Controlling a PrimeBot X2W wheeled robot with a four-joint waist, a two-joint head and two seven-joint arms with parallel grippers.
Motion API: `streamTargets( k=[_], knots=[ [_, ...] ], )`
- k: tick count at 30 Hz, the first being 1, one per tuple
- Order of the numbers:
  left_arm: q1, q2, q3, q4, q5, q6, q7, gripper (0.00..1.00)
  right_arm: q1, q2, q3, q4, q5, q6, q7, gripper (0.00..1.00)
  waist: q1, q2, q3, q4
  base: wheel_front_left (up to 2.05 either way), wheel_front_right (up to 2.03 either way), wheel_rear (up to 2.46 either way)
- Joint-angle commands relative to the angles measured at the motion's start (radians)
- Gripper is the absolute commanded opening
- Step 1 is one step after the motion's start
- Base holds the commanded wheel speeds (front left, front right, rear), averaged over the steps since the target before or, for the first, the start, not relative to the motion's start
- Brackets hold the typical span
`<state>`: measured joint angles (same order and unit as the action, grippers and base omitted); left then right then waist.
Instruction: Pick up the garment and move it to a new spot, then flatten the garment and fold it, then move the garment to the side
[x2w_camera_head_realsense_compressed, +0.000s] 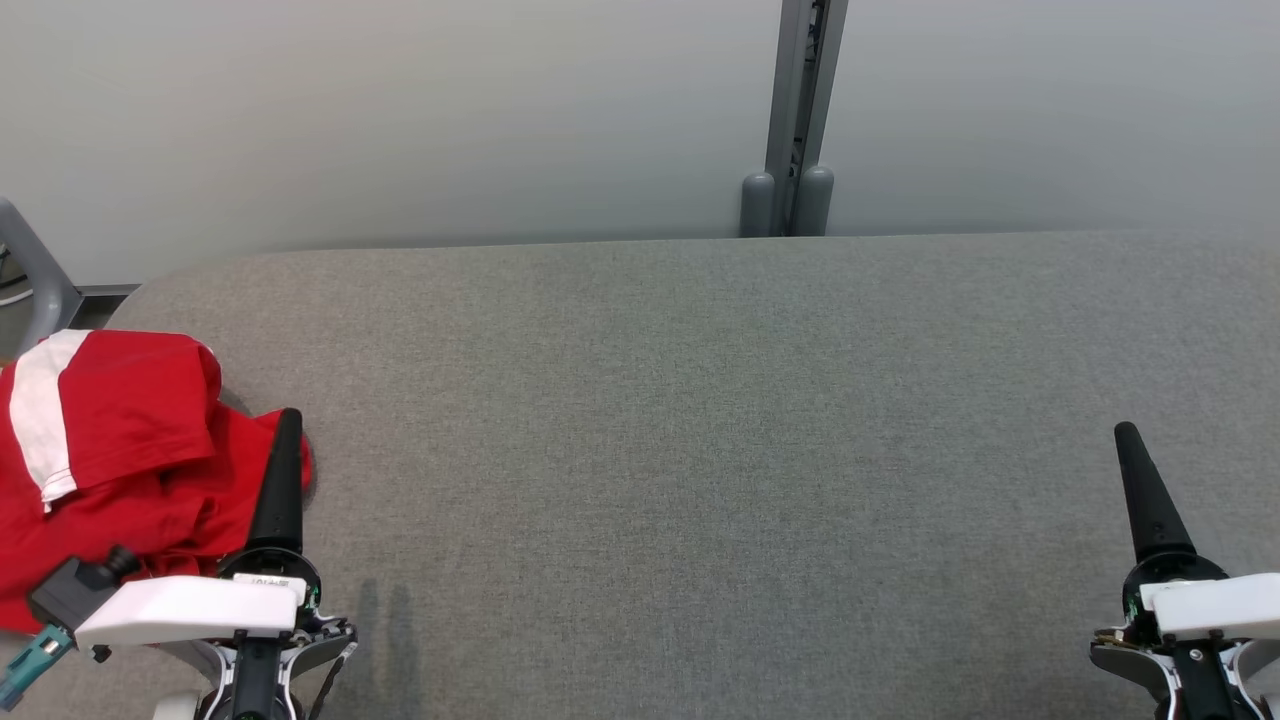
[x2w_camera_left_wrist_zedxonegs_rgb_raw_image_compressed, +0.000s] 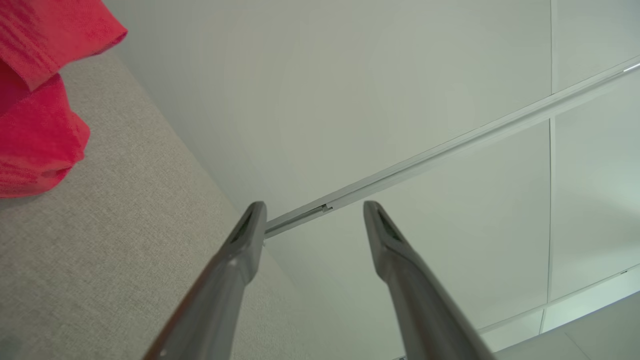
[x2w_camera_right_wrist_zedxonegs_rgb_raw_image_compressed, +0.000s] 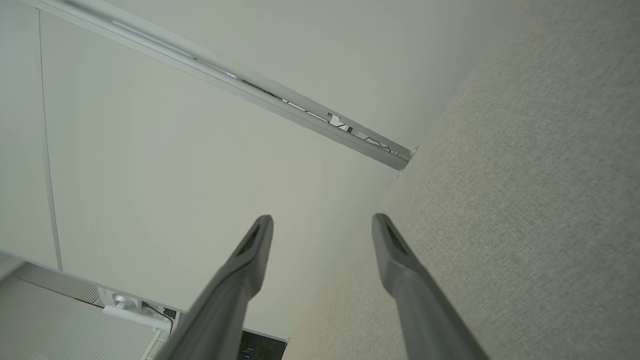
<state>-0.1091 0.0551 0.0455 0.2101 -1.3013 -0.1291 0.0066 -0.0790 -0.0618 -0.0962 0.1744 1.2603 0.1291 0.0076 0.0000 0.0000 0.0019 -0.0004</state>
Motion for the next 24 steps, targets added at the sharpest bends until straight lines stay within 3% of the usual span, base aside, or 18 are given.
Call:
streamTargets(
  k=[1,14,24],
  knots=[
    [-0.032,0.007,-0.002,-0.030,0.058,-0.001,-0.012,1.00,-0.023,-0.014,0.004,-0.028,-0.062,0.001,-0.013,1.00,0.0000,0.0000,-0.001,0.000,0.00,0.00,0.00],
    [-0.008,0.025,-0.049,-0.069,0.394,0.004,-0.061,1.00,-0.005,-0.032,0.039,-0.045,-0.384,0.002,-0.062,1.00,0.0000,0.0000,-0.007,0.000,0.00,0.00,0.00],
    [0.006,0.055,-0.101,-0.062,0.581,0.042,-0.094,1.00,0.002,-0.033,0.052,-0.027,-0.554,0.002,-0.096,1.00,0.0000,0.0000,-0.011,0.002,0.00,0.00,0.00]
  ],
)
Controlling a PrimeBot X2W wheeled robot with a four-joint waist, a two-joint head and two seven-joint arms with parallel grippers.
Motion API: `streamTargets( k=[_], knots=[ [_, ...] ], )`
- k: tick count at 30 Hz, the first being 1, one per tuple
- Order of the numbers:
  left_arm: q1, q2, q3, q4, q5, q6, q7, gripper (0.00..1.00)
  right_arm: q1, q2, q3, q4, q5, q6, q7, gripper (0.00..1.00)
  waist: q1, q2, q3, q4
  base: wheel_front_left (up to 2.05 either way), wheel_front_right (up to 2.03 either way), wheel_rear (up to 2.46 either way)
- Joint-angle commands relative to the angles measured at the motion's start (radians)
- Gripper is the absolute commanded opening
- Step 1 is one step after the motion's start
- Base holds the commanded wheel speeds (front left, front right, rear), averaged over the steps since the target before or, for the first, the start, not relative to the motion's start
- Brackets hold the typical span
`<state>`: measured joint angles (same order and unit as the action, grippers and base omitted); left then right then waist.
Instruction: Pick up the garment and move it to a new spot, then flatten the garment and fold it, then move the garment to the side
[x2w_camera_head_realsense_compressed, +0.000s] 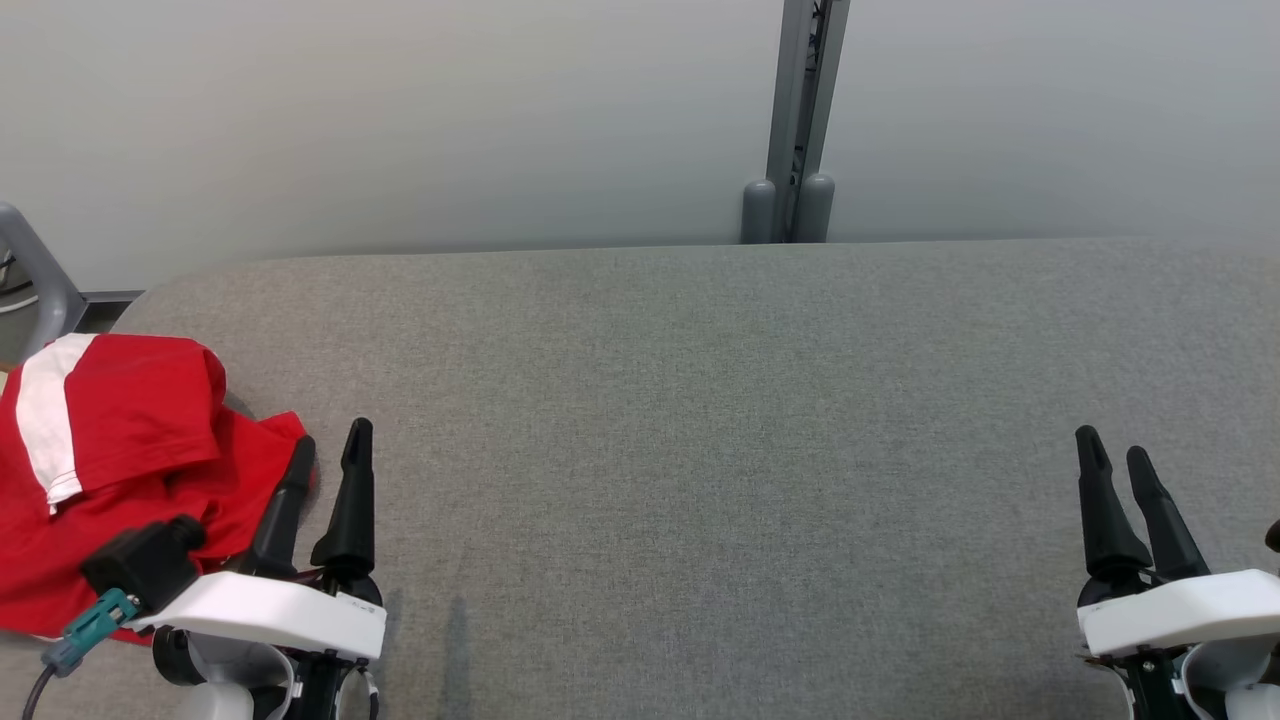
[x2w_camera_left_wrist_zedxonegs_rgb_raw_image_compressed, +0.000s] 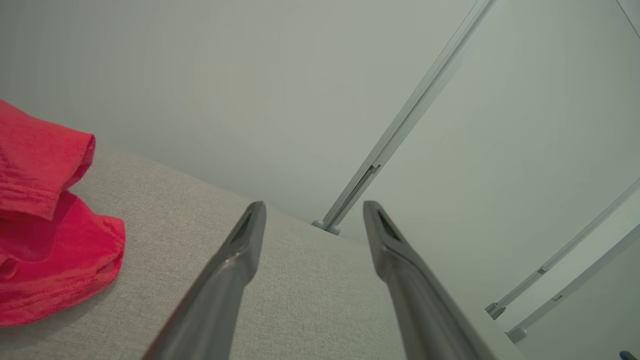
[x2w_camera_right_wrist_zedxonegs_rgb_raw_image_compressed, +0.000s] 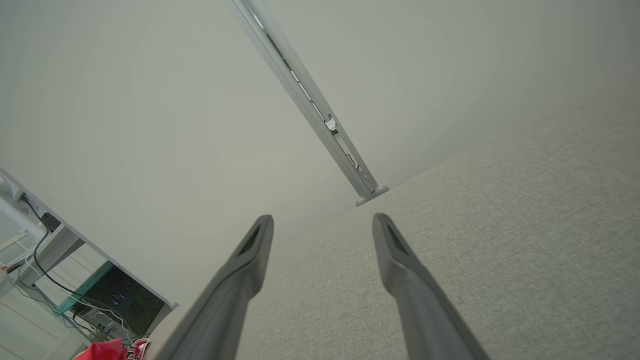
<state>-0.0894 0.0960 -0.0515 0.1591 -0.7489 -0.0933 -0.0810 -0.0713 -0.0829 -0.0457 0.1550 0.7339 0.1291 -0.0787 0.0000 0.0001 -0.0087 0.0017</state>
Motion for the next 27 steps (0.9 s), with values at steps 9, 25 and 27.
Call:
streamTargets(
  k=[9,25,27],
  knots=[
    [0.001,0.036,-0.038,0.016,0.146,0.045,-0.035,1.00,0.001,-0.013,0.007,0.011,-0.169,0.002,-0.038,1.00,0.0000,-0.0001,-0.005,0.001,0.00,0.00,0.00],
    [0.012,0.059,-0.079,0.049,0.297,0.089,-0.076,1.00,0.019,-0.002,0.002,0.029,-0.373,0.002,-0.080,1.00,0.0000,-0.0001,-0.011,0.001,0.00,0.00,0.00],
    [0.015,0.060,-0.086,0.051,0.316,0.092,-0.081,1.00,0.021,0.000,0.002,0.031,-0.394,0.002,-0.084,1.00,0.0000,-0.0001,-0.013,0.001,0.00,0.00,0.00]
  ],
)
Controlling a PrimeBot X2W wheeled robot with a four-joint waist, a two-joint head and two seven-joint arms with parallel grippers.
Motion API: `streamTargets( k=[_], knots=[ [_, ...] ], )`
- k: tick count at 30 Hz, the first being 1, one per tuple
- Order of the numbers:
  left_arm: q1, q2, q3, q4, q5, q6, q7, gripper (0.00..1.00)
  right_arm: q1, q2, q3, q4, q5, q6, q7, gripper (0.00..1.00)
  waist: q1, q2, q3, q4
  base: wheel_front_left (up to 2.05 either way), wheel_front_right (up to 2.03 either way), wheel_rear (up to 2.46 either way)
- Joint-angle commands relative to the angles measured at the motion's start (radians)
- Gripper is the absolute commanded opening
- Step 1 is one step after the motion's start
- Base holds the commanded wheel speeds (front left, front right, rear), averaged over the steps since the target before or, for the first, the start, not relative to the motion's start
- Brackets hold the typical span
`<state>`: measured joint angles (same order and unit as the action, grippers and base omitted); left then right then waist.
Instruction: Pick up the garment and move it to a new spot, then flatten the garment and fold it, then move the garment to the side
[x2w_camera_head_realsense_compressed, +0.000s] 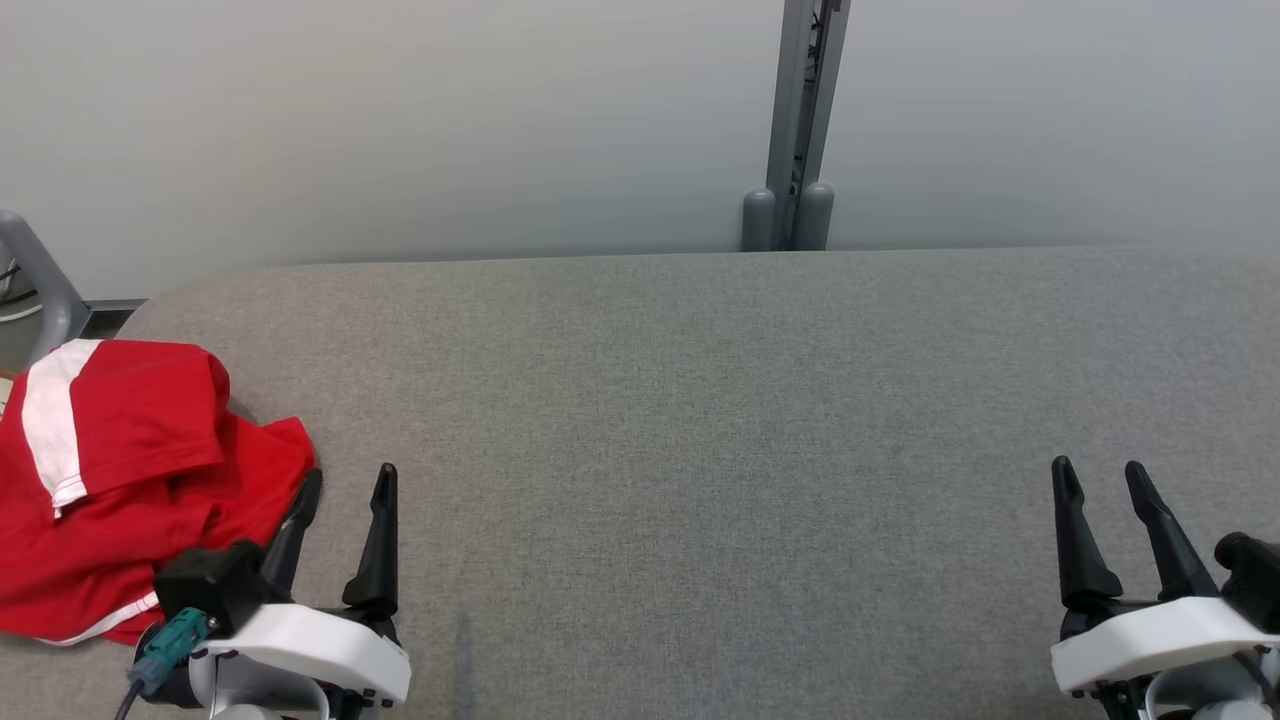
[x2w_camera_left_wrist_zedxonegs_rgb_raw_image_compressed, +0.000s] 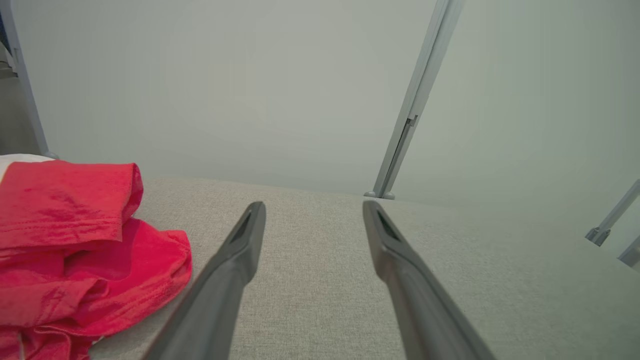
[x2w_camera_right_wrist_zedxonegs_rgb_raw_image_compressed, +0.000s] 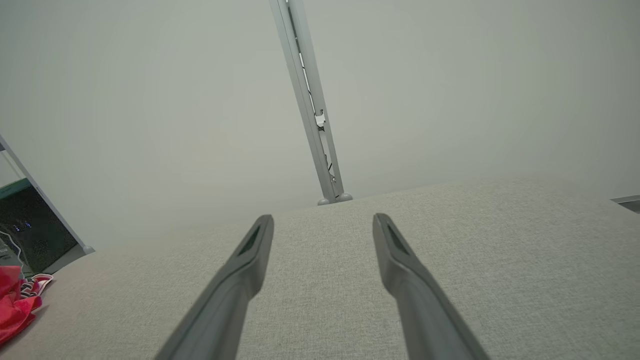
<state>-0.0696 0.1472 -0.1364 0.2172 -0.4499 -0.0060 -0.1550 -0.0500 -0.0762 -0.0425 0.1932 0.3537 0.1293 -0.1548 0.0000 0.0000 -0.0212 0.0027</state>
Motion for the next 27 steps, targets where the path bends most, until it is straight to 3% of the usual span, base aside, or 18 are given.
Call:
streamTargets(
  k=[1,27],
  knots=[
    [-0.004,0.010,-0.003,-0.005,0.026,0.007,-0.010,1.00,0.002,-0.006,-0.002,-0.005,-0.025,0.002,-0.011,1.00,0.0000,0.0000,-0.001,0.000,0.00,0.00,0.00],
    [0.004,-0.005,-0.021,0.059,0.206,0.003,-0.071,1.00,0.013,0.013,-0.004,0.022,-0.214,0.002,-0.072,1.00,0.0000,0.0000,-0.012,-0.002,0.00,0.00,0.00]
  ],
)
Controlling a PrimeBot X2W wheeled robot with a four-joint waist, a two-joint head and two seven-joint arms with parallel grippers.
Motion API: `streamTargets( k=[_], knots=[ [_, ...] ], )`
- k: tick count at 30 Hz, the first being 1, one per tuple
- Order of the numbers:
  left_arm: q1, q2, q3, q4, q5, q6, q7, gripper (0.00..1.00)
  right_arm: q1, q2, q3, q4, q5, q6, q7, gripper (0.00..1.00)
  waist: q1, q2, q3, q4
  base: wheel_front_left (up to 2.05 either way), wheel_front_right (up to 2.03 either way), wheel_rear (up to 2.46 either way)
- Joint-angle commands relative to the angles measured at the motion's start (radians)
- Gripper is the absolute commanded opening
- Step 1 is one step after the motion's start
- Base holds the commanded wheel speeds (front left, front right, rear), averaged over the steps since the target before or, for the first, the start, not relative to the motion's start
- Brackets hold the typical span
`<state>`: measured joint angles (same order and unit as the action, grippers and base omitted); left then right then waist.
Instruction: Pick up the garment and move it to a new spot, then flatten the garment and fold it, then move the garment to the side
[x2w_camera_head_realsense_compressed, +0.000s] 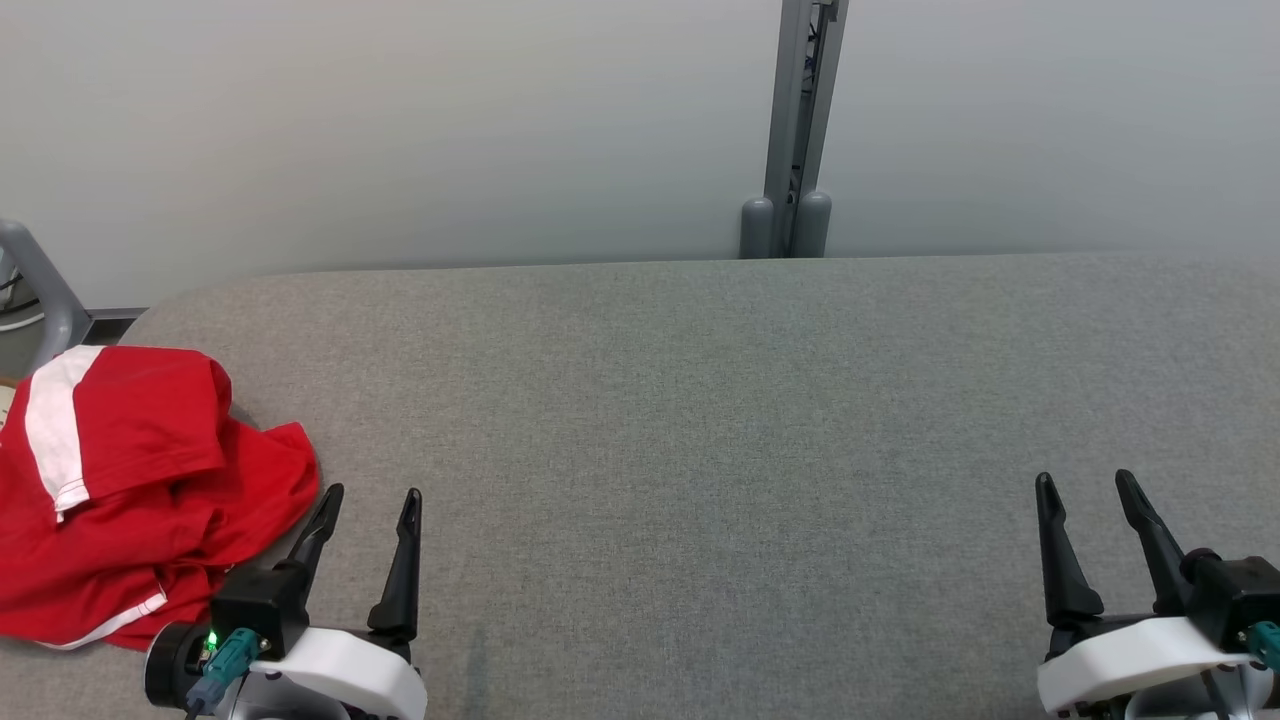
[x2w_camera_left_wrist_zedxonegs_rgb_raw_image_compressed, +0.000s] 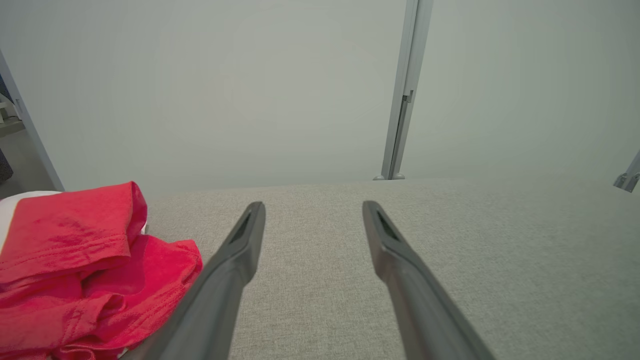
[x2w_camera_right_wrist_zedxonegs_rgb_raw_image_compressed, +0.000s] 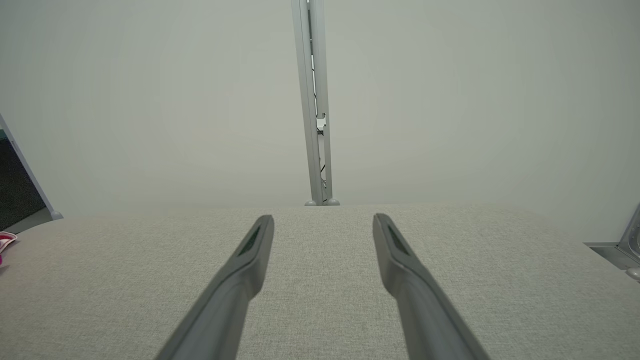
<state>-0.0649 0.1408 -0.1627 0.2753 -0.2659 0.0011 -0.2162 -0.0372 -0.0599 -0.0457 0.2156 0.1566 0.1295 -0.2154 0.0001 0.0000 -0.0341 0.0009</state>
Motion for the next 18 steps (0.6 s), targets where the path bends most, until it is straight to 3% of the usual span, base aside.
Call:
streamTargets(
  k=[1,18],
  knots=[
    [0.001,-0.001,0.008,0.004,0.024,-0.006,-0.011,1.00,0.002,-0.002,-0.001,0.002,-0.016,0.002,-0.013,1.00,0.0000,0.0000,0.001,0.000,0.00,0.00,0.00],
    [0.012,-0.025,0.038,0.026,0.114,-0.027,-0.042,1.00,0.010,0.004,0.001,0.035,-0.084,0.002,-0.044,1.00,-0.0001,0.0000,-0.002,0.000,0.00,0.00,0.00]
  ],
)
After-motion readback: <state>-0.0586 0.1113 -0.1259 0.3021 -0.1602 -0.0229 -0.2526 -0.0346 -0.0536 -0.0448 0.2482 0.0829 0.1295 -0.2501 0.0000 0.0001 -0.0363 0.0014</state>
